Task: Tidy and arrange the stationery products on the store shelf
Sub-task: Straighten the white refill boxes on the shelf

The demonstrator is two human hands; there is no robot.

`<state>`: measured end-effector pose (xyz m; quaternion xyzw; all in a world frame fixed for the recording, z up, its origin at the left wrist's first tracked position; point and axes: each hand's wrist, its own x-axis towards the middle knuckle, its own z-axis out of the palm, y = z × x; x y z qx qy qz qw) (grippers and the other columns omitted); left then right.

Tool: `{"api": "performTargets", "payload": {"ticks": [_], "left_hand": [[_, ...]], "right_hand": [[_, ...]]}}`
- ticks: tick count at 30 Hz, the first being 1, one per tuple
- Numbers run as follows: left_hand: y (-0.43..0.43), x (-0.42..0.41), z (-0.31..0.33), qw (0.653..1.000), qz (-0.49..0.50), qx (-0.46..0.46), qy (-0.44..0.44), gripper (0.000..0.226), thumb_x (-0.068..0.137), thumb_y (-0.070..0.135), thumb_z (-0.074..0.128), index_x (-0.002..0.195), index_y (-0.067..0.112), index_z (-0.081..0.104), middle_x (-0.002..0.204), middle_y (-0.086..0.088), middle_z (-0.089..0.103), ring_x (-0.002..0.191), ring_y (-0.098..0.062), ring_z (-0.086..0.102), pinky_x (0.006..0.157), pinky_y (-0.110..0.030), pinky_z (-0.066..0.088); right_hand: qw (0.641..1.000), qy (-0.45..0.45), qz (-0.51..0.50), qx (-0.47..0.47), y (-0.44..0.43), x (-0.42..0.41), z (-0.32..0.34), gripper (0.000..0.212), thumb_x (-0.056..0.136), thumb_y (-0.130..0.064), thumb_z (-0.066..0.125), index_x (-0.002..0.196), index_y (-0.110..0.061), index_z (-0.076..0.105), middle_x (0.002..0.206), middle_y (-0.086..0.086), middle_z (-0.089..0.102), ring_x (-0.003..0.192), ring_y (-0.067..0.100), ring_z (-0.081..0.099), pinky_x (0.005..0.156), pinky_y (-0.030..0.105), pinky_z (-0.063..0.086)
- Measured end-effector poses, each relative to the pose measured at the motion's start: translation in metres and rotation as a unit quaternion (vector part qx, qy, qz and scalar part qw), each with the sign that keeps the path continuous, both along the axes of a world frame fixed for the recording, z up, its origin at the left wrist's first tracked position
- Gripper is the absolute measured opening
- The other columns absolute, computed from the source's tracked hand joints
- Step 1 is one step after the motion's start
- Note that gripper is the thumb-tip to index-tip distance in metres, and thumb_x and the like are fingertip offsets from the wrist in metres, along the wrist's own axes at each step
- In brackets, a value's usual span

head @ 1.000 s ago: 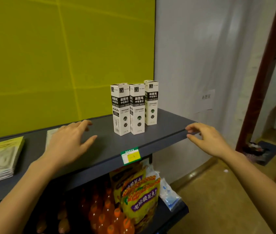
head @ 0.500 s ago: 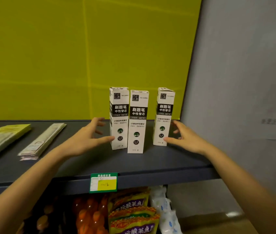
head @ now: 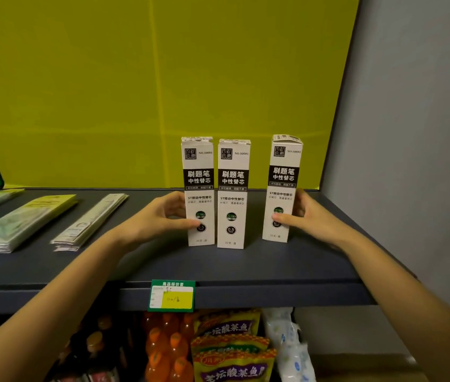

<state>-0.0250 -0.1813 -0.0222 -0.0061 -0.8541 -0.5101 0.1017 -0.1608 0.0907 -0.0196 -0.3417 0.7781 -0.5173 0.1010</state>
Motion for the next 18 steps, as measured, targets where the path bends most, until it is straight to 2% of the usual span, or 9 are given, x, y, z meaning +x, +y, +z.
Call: {"api": "performTargets", "payload": {"ticks": [3, 7, 9, 12, 16, 18], "left_hand": [[-0.004, 0.006, 0.0, 1.0, -0.015, 0.004, 0.003, 0.09, 0.046, 0.054, 0.082, 0.122, 0.016, 0.053, 0.117, -0.001, 0.067, 0.107, -0.012, 0.064, 0.091, -0.029, 0.054], [0.002, 0.007, 0.0, 0.999, -0.033, 0.005, 0.006, 0.087, 0.048, 0.052, 0.081, 0.121, 0.017, 0.053, 0.115, 0.001, 0.069, 0.104, -0.011, 0.065, 0.086, -0.018, 0.053], [0.006, 0.007, -0.001, 0.999, -0.032, 0.004, 0.011, 0.087, 0.048, 0.053, 0.081, 0.122, 0.017, 0.053, 0.114, 0.0, 0.069, 0.103, -0.011, 0.065, 0.084, -0.017, 0.053], [0.011, 0.006, -0.001, 1.0, -0.023, -0.004, 0.012, 0.083, 0.052, 0.05, 0.081, 0.123, 0.019, 0.052, 0.115, 0.001, 0.068, 0.104, -0.01, 0.065, 0.086, -0.02, 0.053], [0.018, 0.002, -0.002, 1.0, -0.002, -0.002, 0.019, 0.057, 0.071, 0.018, 0.076, 0.123, 0.016, 0.052, 0.116, 0.001, 0.067, 0.107, -0.014, 0.063, 0.096, -0.034, 0.05], [0.02, 0.001, -0.003, 1.0, 0.009, 0.003, 0.027, 0.056, 0.071, 0.015, 0.076, 0.122, 0.015, 0.053, 0.115, 0.001, 0.067, 0.106, -0.016, 0.063, 0.097, -0.038, 0.049]], "right_hand": [[1.0, 0.006, 0.0, -0.002, 0.003, 0.006, -0.002, 0.053, 0.079, -0.016, 0.068, 0.12, -0.027, 0.035, 0.116, -0.011, 0.051, 0.109, 0.007, 0.051, 0.092, 0.028, 0.044], [1.0, 0.006, 0.009, -0.01, 0.002, 0.015, -0.003, 0.053, 0.079, -0.017, 0.068, 0.119, -0.027, 0.035, 0.106, -0.02, 0.05, 0.098, -0.003, 0.052, 0.08, 0.018, 0.046], [1.0, 0.003, 0.014, -0.018, 0.0, 0.018, -0.003, 0.054, 0.079, -0.015, 0.069, 0.12, -0.027, 0.036, 0.106, -0.022, 0.052, 0.098, -0.002, 0.054, 0.079, 0.018, 0.048], [0.999, -0.002, 0.024, -0.035, -0.005, 0.023, -0.005, 0.057, 0.077, -0.015, 0.07, 0.123, -0.027, 0.038, 0.111, -0.02, 0.055, 0.103, 0.001, 0.056, 0.087, 0.023, 0.048], [0.999, 0.002, 0.037, -0.035, -0.013, 0.026, -0.007, 0.06, 0.077, -0.017, 0.071, 0.125, -0.028, 0.036, 0.122, -0.01, 0.055, 0.114, 0.008, 0.055, 0.097, 0.03, 0.047], [0.999, -0.001, 0.042, -0.034, -0.016, 0.026, -0.007, 0.061, 0.078, -0.017, 0.07, 0.126, -0.03, 0.035, 0.128, -0.007, 0.053, 0.119, 0.01, 0.052, 0.101, 0.034, 0.045]]}}
